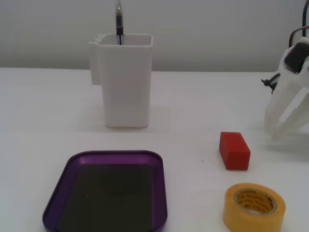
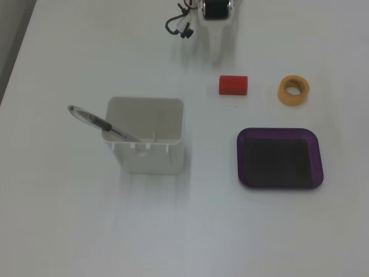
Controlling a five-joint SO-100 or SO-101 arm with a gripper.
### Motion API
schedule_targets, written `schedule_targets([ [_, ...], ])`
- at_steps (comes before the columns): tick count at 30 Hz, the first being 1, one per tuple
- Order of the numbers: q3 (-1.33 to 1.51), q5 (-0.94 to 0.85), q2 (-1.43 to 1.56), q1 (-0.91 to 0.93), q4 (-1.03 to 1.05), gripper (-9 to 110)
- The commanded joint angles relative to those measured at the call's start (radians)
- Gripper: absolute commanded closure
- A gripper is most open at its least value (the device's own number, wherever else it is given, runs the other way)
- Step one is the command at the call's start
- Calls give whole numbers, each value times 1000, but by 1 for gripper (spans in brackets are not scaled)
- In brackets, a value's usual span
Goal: Pick up the red cube and place it in the box.
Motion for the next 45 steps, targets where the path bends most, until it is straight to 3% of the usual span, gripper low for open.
schedule_targets([
  [1, -26, 115, 97, -12, -35, 102],
  [16, -41, 114, 91, -5, -38, 102],
  [28, -362, 101, 23, 5, -129, 101],
  [34, -658, 40, -400, -9, -112, 95],
  [45, -1279, -32, -1370, -92, 247, 82],
])
